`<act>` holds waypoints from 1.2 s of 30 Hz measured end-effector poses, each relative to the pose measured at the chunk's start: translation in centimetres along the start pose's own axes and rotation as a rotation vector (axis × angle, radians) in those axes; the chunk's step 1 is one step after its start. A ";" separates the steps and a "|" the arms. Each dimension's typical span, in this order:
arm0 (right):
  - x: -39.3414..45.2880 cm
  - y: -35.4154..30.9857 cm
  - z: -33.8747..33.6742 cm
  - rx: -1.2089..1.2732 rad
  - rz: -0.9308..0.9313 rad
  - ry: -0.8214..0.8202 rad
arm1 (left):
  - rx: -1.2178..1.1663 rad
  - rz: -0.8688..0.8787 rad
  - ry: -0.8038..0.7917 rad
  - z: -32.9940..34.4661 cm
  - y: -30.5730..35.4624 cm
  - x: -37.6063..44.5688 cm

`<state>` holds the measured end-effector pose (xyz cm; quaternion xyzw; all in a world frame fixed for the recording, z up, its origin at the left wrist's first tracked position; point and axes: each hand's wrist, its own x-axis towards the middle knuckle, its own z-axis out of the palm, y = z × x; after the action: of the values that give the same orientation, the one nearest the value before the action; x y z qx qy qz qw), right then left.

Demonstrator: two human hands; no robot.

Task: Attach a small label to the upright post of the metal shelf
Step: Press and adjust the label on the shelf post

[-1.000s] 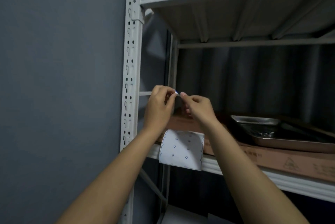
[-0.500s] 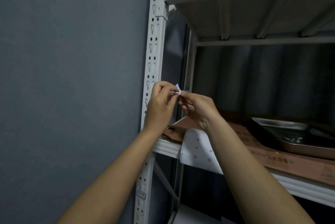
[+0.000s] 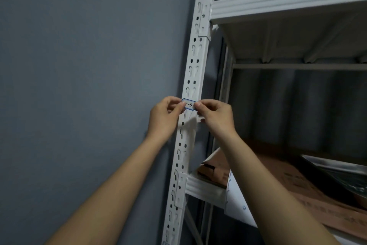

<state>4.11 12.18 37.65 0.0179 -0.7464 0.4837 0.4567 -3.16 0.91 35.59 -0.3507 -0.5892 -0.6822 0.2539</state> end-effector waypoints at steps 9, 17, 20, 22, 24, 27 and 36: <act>1.6 1.0 1.3 -0.171 -0.119 0.079 | 0.028 -0.025 0.071 0.5 -1.9 1.9; 3.2 1.7 1.9 -0.473 -0.280 0.128 | 0.068 -0.069 0.108 1.3 -2.3 3.3; 3.6 1.5 1.3 -0.615 -0.367 0.124 | 0.057 -0.061 0.093 1.5 -2.3 3.6; 3.7 1.3 1.0 -0.673 -0.417 0.112 | 0.049 -0.054 0.085 1.5 -2.5 3.8; 3.8 1.1 0.8 -0.709 -0.443 0.103 | 0.039 -0.047 0.075 1.6 -2.7 3.9; 3.8 1.1 0.8 -0.711 -0.430 0.095 | 0.020 -0.046 0.072 1.7 -3.0 3.8; 3.6 1.4 0.8 -0.649 -0.348 0.087 | -0.044 -0.104 0.054 1.5 -3.2 3.8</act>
<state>0.85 13.81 39.11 -0.0217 -0.8265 0.1374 0.5454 -7.71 3.25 36.61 -0.3067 -0.5845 -0.7163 0.2262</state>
